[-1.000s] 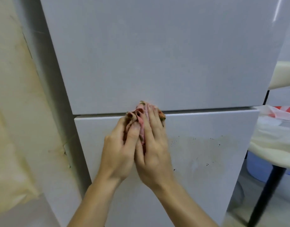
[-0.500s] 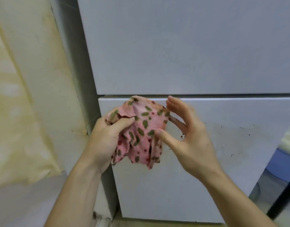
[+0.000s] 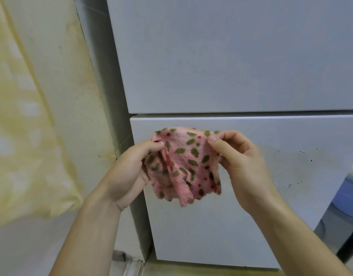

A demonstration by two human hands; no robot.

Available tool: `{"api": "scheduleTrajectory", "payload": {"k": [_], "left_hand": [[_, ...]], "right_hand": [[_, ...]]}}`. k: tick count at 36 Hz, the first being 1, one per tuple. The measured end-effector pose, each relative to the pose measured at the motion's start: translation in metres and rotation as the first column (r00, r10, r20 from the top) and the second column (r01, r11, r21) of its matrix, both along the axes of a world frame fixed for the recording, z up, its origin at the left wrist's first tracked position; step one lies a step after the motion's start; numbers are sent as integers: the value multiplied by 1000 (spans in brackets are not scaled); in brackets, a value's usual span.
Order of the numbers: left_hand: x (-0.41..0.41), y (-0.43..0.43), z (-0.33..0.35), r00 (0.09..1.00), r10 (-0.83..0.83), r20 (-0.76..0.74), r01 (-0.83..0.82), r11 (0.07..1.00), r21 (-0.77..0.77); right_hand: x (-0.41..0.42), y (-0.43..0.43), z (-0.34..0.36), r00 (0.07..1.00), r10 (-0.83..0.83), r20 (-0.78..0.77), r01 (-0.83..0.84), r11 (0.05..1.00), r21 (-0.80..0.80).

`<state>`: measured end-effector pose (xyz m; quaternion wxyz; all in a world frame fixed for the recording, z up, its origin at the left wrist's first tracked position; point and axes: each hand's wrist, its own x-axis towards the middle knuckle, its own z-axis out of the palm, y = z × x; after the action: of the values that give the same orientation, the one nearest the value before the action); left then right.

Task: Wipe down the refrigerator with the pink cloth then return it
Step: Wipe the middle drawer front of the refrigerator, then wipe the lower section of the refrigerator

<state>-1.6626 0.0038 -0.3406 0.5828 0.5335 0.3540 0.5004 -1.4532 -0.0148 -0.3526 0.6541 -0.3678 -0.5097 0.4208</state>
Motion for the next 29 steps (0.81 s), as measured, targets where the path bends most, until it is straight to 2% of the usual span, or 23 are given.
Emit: {"api": "scheduleTrajectory", "payload": {"k": [2, 3, 6, 11, 16, 21, 23, 26, 29], "left_hand": [[1, -3, 3, 998, -22, 66, 23, 1000, -5], [2, -4, 4, 998, -34, 52, 34, 999, 10], [8, -8, 6, 986, -71, -149, 81, 995, 63], [7, -6, 3, 905, 131, -405, -55, 980, 192], [6, -10, 7, 768, 243, -592, -8, 929, 371], [9, -16, 12, 781, 212, -587, 70, 904, 421], [7, -14, 12, 784, 202, -586, 77, 906, 416], [3, -9, 8, 776, 219, -591, 58, 909, 413], [0, -1, 1, 822, 272, -500, -60, 915, 398]], "right_hand": [[-1, -1, 0, 1000, 7, -8, -7, 1000, -6], [-2, -1, 0, 1000, 7, -5, -7, 1000, -9], [-5, -3, 1, 1000, -4, 15, 4, 1000, -14], [0, -1, 1, 1000, -14, -8, 14, 999, -42], [9, 0, -1, 942, -118, 315, 112, 993, 37], [15, -1, 0, 831, 58, 553, -19, 997, -75], [16, 1, -1, 792, 133, 595, -53, 987, -151], [18, 5, -4, 821, 232, 522, -132, 966, -221], [17, 6, -3, 891, 304, 338, -218, 938, -269]]}}
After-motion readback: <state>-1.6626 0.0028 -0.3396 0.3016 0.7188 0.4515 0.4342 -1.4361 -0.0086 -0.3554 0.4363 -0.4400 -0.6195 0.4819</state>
